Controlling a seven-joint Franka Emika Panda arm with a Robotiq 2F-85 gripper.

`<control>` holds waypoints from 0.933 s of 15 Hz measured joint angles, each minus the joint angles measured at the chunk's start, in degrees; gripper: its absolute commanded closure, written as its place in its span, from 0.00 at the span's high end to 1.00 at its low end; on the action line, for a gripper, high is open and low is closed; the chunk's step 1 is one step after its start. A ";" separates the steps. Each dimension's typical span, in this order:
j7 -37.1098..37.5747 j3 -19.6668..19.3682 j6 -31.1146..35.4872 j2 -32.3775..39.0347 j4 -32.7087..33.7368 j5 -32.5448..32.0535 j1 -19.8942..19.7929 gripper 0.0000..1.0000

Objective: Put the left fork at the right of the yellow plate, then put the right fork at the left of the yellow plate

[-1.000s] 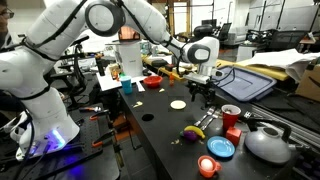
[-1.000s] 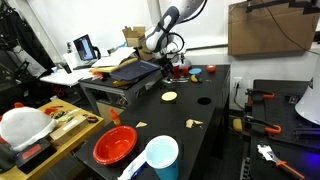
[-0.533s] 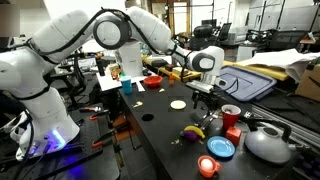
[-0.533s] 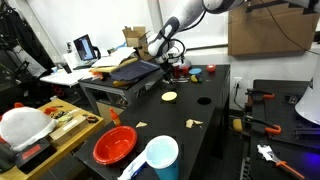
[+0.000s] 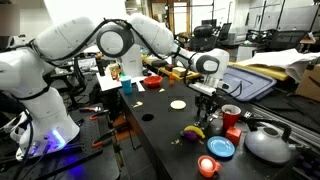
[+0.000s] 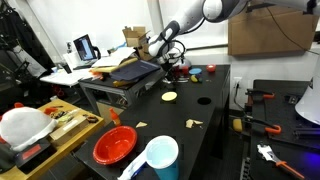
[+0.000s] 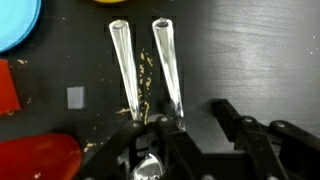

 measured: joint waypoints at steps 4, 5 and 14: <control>0.01 0.06 -1.91 0.93 2.43 1.69 -0.16 0.00; 0.12 0.10 -1.91 0.91 2.65 2.07 -0.16 0.00; 1.37 0.43 -1.75 -7.06 -2.54 5.35 -0.15 0.02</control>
